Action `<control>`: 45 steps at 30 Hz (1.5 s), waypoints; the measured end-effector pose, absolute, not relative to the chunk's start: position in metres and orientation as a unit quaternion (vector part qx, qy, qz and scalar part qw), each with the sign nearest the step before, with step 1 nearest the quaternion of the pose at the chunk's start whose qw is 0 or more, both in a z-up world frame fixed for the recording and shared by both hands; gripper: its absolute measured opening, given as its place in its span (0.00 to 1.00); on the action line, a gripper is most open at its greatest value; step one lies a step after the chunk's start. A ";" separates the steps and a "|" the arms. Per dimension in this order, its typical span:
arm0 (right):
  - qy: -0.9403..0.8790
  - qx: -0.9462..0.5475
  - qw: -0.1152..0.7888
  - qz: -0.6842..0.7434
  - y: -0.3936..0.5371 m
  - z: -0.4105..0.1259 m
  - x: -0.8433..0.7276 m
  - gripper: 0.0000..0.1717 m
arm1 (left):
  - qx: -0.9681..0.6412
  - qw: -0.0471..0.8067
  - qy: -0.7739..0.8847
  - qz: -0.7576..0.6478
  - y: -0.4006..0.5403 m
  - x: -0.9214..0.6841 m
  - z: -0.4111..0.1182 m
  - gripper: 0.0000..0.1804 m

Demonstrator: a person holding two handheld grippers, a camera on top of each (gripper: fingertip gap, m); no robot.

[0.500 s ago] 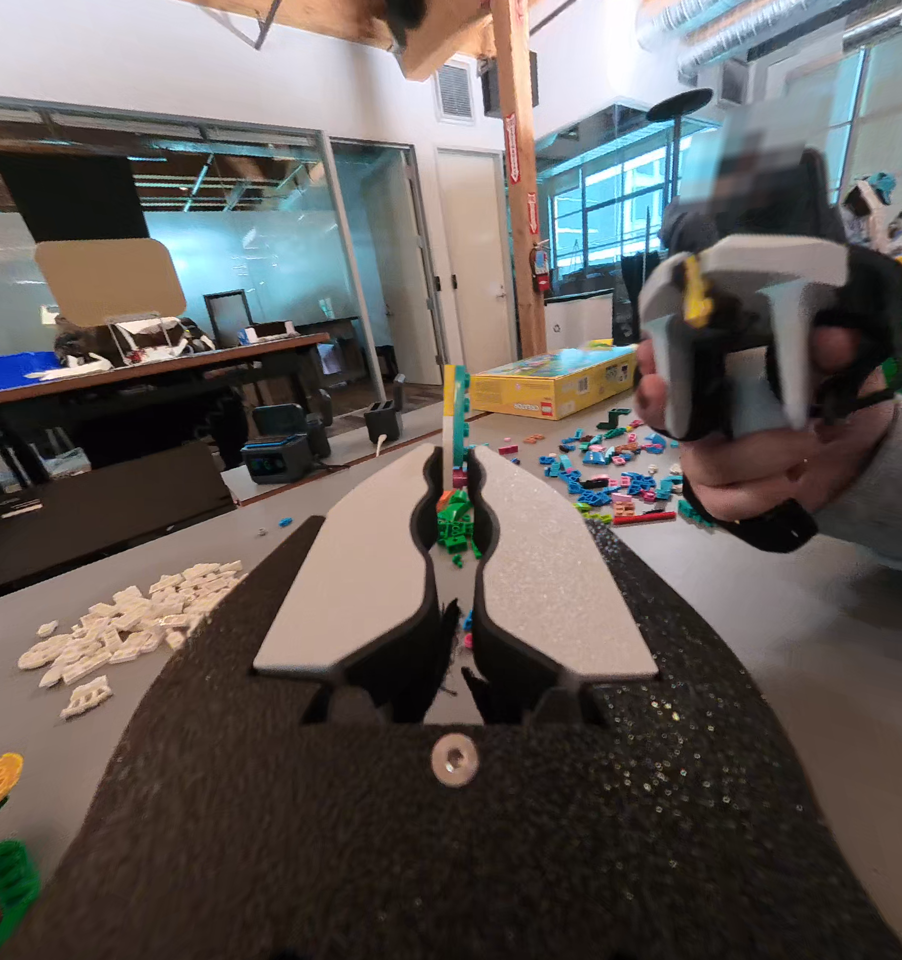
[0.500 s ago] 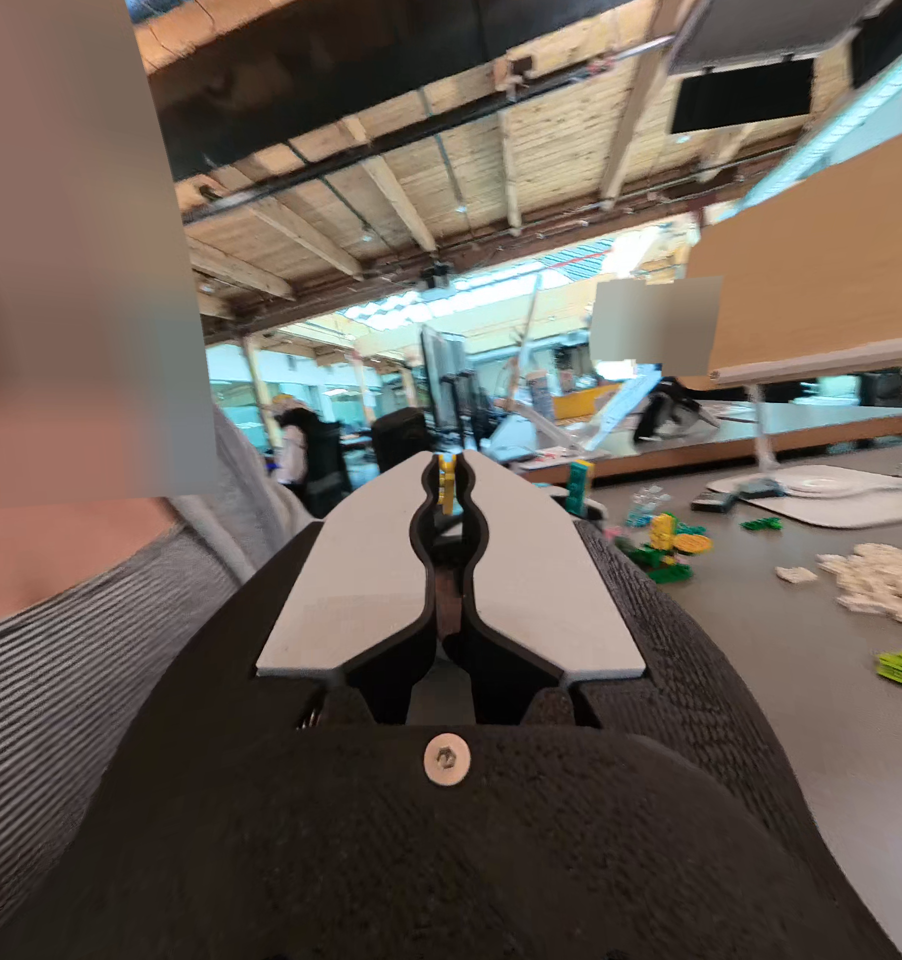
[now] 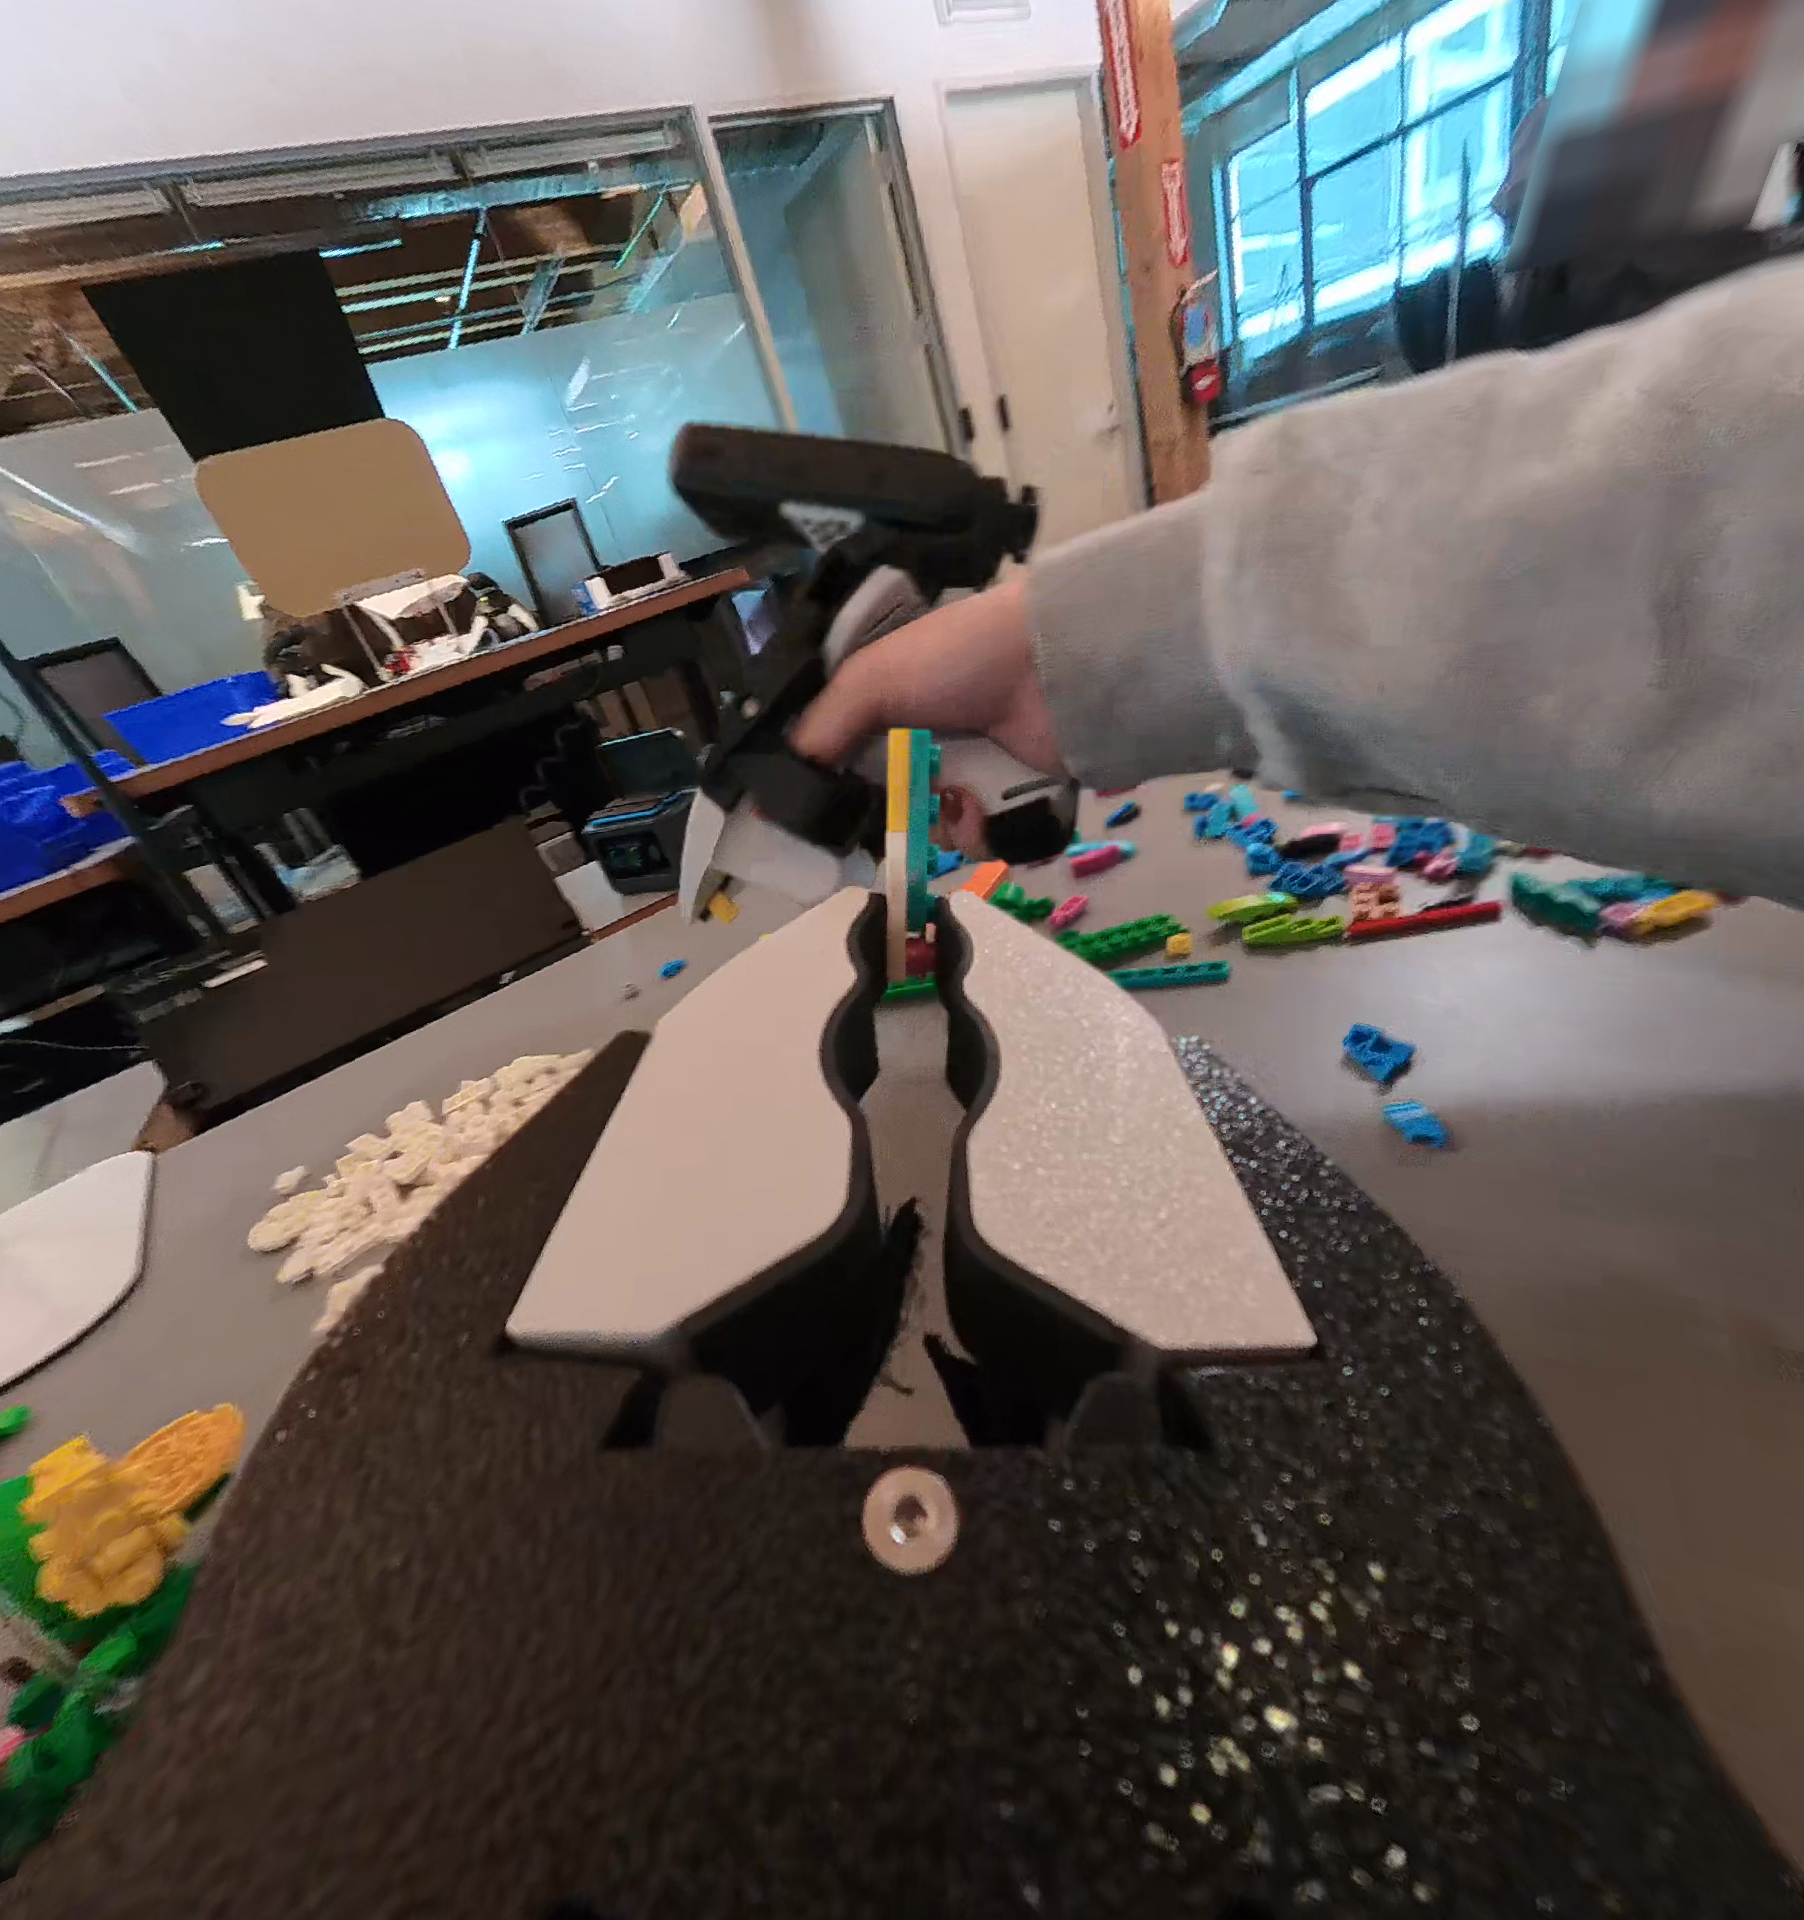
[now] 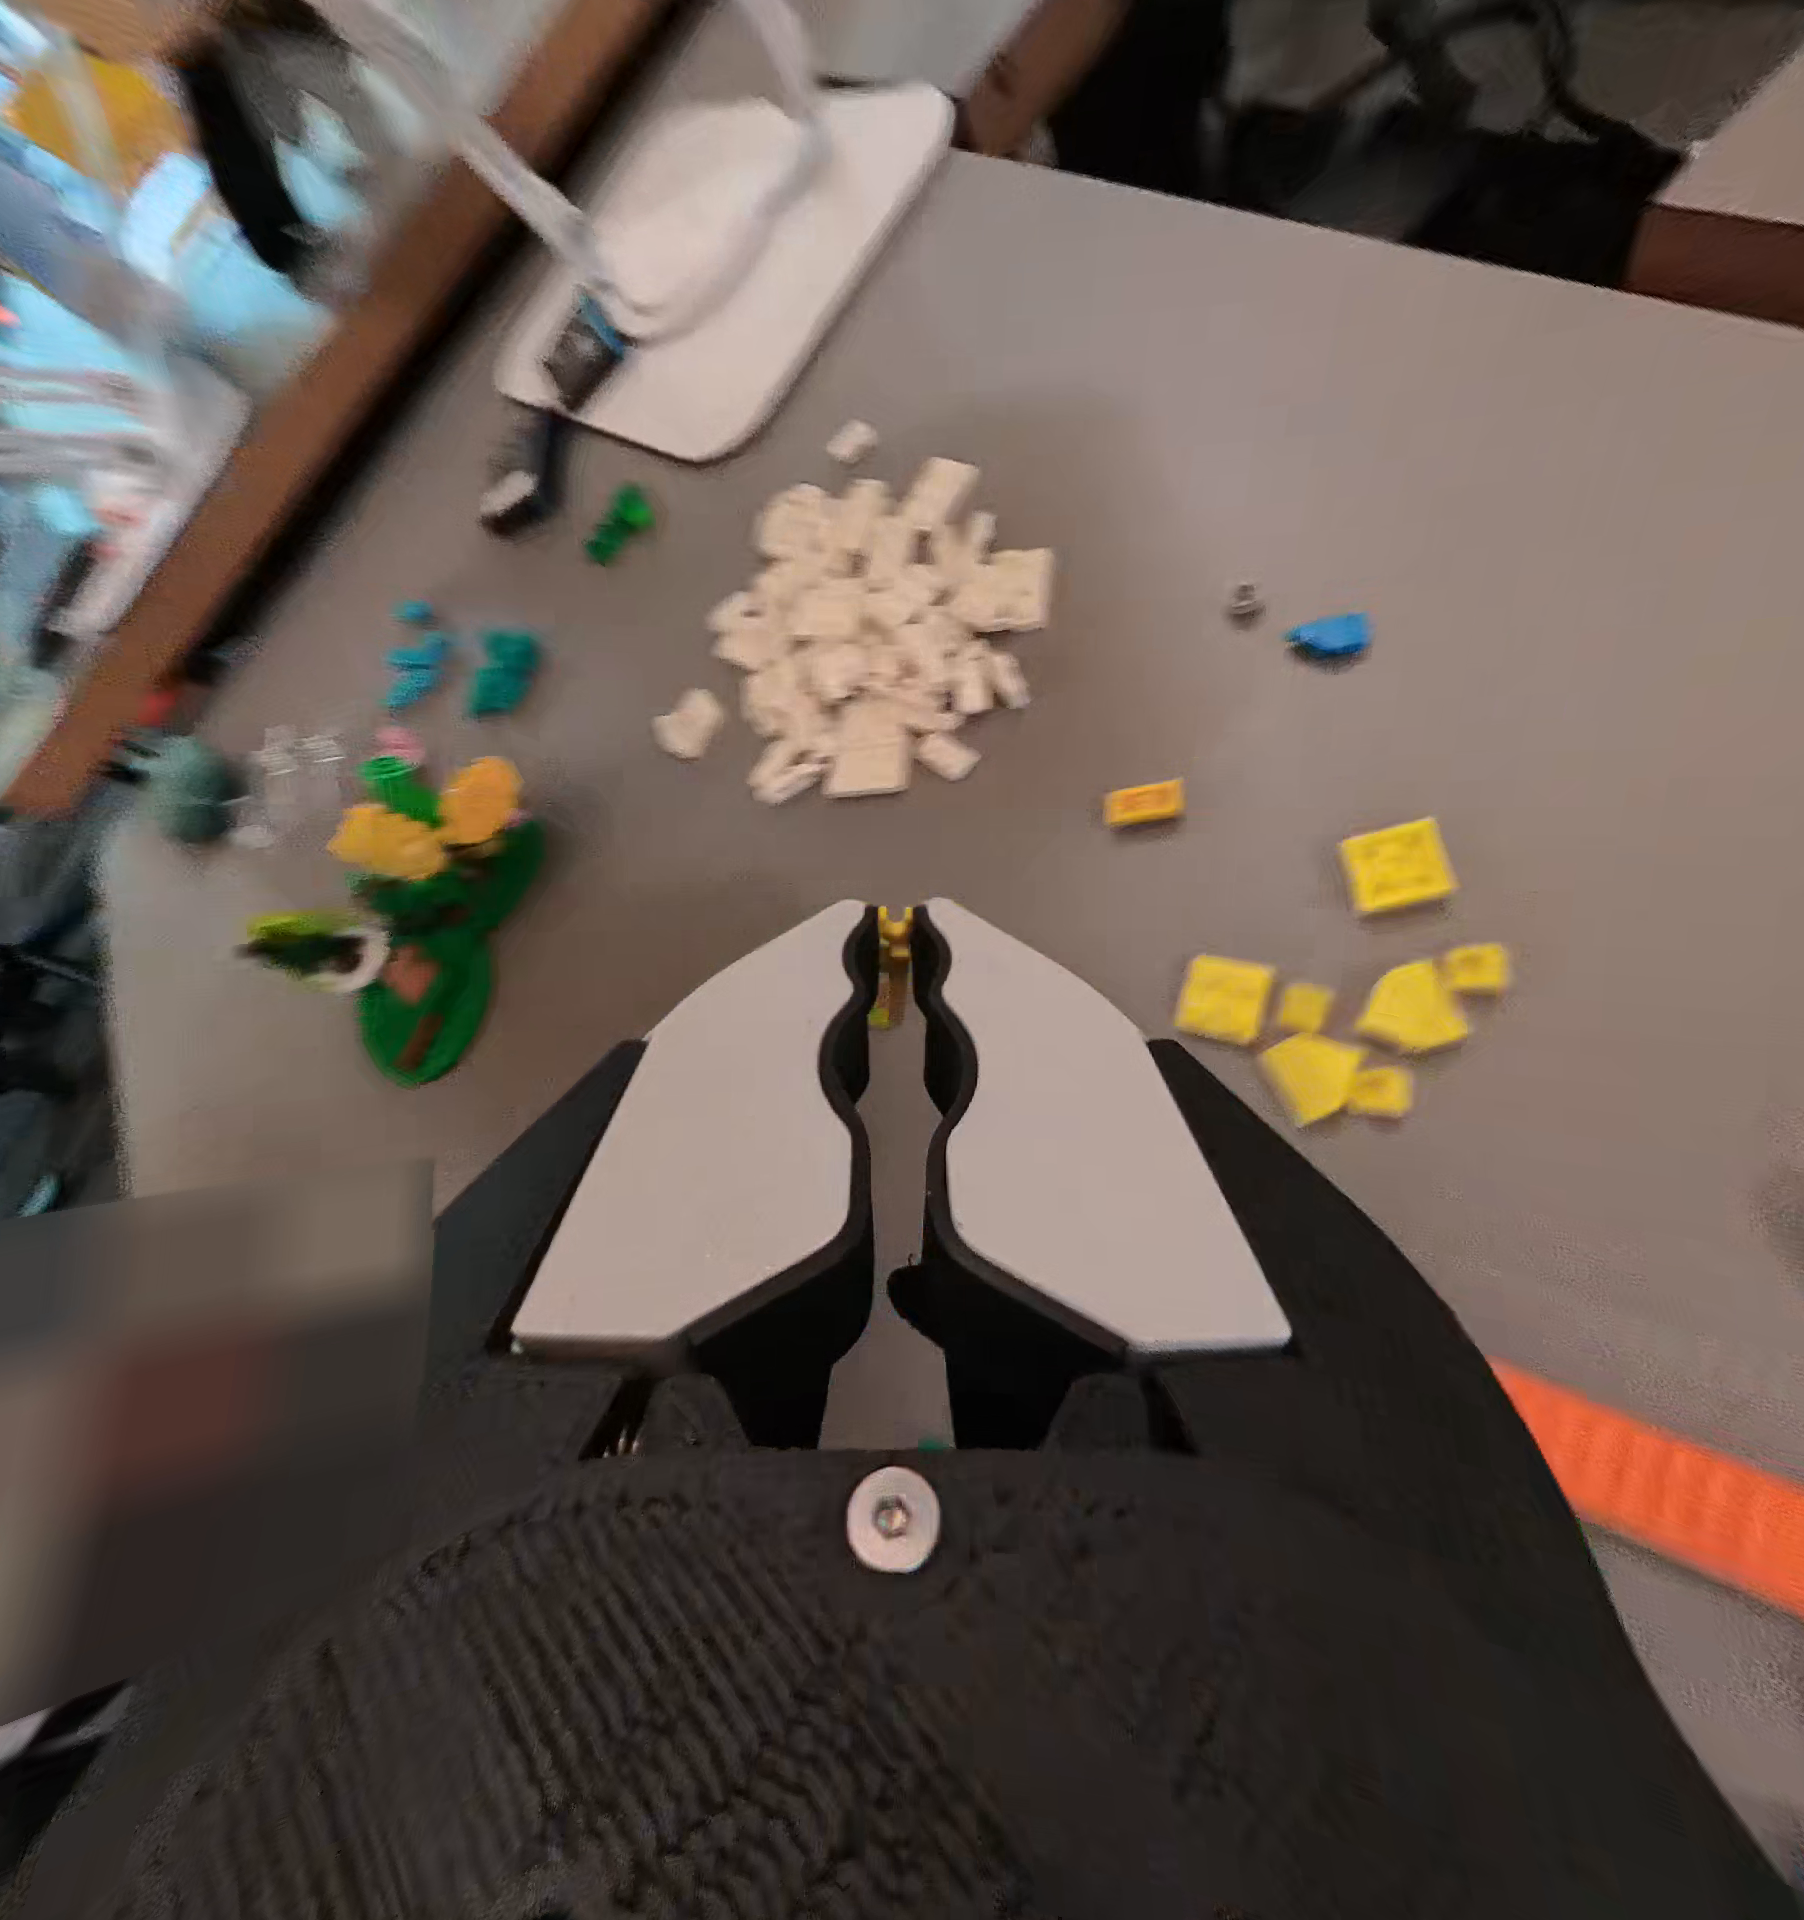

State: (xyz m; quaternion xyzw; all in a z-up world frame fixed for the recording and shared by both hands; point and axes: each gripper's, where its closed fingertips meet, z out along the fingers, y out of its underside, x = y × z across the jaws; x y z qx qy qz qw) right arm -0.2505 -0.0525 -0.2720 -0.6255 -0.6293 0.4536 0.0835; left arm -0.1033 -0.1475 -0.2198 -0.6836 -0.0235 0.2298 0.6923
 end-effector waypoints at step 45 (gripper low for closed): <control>-0.622 -0.419 0.146 0.645 -0.143 -0.213 -0.085 0.04 | -0.711 0.664 0.043 0.228 -0.130 -0.084 -0.232 0.05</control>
